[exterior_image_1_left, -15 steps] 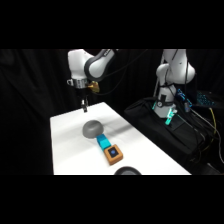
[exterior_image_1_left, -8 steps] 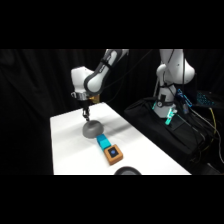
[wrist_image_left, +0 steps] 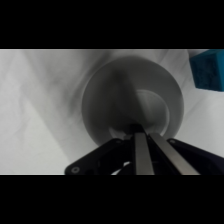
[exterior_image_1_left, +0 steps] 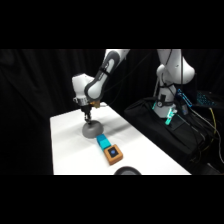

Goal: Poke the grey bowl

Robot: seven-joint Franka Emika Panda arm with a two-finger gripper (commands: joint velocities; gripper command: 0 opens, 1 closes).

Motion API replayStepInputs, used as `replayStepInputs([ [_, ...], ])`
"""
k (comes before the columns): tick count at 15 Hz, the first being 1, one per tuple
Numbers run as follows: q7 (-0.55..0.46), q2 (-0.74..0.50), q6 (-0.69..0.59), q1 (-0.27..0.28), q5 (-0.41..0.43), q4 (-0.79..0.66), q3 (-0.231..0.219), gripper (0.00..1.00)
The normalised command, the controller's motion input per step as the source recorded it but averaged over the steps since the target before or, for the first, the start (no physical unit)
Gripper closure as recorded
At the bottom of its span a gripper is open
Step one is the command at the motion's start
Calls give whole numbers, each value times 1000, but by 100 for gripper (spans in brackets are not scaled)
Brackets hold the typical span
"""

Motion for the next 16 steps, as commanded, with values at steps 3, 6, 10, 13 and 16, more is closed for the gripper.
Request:
replayStepInputs([
  [3, 28, -72, -74, -11, -36, 13, 5, 98],
  [6, 88, -381, -223, 59, -141, -143, -76, 99],
  [10, 130, -476, -293, 92, -181, -142, -98, 71],
  [13, 110, -424, -321, 83, -147, -74, -76, 40],
  [16, 149, -362, -285, 97, -162, -39, -84, 5],
])
